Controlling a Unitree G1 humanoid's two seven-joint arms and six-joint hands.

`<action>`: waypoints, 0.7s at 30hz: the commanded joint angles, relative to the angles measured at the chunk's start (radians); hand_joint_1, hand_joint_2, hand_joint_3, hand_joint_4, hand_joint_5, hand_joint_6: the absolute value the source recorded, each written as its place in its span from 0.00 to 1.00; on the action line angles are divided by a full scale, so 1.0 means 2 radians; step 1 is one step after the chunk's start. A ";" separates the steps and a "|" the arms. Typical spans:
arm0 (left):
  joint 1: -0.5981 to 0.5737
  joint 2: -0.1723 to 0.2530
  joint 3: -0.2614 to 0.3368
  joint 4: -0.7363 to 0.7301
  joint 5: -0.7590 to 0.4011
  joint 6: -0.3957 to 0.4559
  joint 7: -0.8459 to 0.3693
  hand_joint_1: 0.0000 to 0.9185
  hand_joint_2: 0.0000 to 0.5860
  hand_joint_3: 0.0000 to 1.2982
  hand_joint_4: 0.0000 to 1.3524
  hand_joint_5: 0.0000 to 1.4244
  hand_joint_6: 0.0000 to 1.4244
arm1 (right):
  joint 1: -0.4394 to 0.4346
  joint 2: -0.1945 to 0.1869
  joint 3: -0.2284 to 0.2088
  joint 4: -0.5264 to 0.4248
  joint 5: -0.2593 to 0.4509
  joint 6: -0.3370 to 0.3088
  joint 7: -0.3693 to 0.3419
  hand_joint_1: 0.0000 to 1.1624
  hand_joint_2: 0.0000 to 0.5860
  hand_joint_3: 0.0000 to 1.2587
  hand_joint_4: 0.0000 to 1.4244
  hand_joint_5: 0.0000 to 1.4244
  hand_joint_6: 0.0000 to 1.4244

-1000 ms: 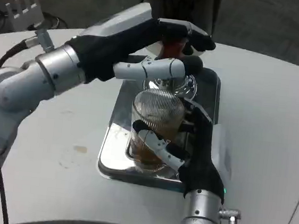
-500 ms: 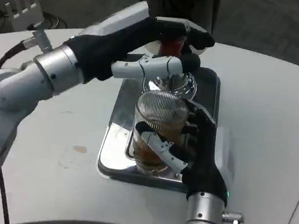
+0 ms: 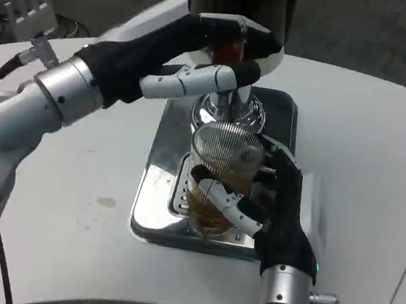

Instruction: Grasp the cup under the faucet to collect the drink, then remove the cup.

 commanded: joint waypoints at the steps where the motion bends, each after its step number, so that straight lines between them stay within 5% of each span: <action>1: 0.012 0.008 0.014 -0.002 -0.011 0.006 -0.004 0.00 0.27 0.26 0.22 0.25 0.27 | 0.026 0.005 0.003 -0.036 -0.014 -0.017 0.006 0.62 0.42 0.47 0.45 0.50 0.26; 21: 0.030 0.020 0.045 -0.033 -0.033 0.012 -0.009 0.00 0.25 0.27 0.23 0.27 0.28 | 0.075 -0.007 0.003 -0.099 -0.033 -0.007 0.032 0.63 0.40 0.50 0.46 0.52 0.27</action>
